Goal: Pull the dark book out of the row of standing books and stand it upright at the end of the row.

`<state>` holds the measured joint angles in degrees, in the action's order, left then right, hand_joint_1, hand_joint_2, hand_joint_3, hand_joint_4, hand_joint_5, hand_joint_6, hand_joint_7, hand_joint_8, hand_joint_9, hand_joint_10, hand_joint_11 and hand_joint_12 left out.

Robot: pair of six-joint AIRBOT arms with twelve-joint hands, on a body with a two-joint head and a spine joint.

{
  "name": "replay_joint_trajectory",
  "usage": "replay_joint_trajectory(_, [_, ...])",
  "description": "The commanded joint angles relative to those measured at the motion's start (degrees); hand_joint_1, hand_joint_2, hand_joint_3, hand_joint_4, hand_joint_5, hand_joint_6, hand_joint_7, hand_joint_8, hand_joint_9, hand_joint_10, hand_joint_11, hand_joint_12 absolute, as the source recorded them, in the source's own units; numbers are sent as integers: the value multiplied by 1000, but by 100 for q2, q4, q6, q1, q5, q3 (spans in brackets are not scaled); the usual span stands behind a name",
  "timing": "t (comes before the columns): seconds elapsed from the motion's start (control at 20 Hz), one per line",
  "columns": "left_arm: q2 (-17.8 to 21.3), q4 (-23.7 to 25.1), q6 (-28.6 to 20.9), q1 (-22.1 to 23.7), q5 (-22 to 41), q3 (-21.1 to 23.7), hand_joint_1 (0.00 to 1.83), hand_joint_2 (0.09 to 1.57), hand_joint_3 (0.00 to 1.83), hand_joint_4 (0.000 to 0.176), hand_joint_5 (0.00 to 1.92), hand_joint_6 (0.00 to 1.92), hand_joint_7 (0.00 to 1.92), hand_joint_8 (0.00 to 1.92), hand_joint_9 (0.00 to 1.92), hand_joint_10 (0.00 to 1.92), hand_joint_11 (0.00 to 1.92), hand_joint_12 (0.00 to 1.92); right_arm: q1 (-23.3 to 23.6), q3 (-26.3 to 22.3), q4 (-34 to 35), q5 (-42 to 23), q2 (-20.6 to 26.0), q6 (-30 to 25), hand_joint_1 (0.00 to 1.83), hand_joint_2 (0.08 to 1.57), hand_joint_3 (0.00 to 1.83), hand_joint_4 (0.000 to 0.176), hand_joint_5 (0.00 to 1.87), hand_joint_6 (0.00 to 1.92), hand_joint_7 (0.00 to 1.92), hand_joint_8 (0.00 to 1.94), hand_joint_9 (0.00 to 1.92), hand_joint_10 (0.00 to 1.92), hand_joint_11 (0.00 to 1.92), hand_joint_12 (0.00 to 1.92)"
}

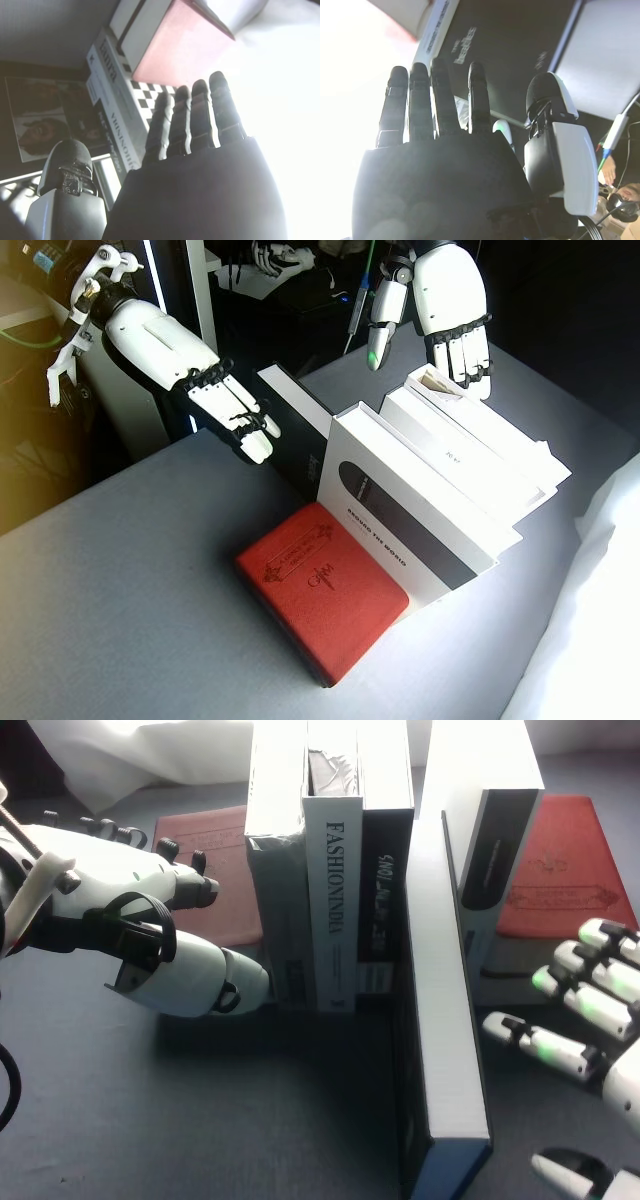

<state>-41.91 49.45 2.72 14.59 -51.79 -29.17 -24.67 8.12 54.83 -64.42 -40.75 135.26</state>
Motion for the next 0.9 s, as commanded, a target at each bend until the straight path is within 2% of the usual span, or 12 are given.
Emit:
replay_joint_trajectory(0.0, [75,398,-6,46,157,3,0,1202,0,0,108,3,53,3,8,1,0,0,125,-14,-431,-330,101,-26,22,1273,2,0,176,3,154,2,93,4,0,146])
replay_joint_trajectory(0.1, [75,399,-5,46,158,3,0,1208,2,0,106,2,55,3,9,2,0,0,302,-16,-431,-255,219,-79,37,1265,0,0,203,8,182,6,116,9,0,217])
replay_joint_trajectory(0.3, [75,403,3,42,157,3,0,1206,1,0,103,0,51,0,5,0,0,0,756,-14,-432,-26,479,-213,2,1276,1,0,182,2,150,1,78,2,0,126])
replay_joint_trajectory(0.4, [75,401,-14,43,157,3,0,1207,1,0,103,6,48,4,4,2,0,0,1008,-7,-433,296,663,-400,0,1275,1,0,172,0,138,2,62,5,0,70])
replay_joint_trajectory(0.5, [75,364,-16,46,157,3,0,1203,0,0,103,5,54,6,8,3,0,0,1305,60,-434,998,901,-731,35,1271,0,0,184,4,141,3,69,8,0,63])
replay_joint_trajectory(0.6, [75,347,-21,51,157,3,0,1204,0,0,107,6,59,7,17,6,1,0,1556,228,-519,1843,1028,-1052,12,1273,4,0,198,0,164,4,98,5,0,172])
replay_joint_trajectory(0.65, [74,344,-25,53,157,3,0,1207,1,0,108,5,58,6,14,4,0,0,1684,429,-767,2459,1080,-1555,2,1275,3,0,161,0,131,3,65,2,0,90])
replay_joint_trajectory(0.85, [74,367,-22,52,156,3,0,1205,0,0,98,0,53,2,13,2,1,0,1782,867,-1508,3595,1077,-2602,0,1267,0,0,164,4,135,2,76,1,0,72])
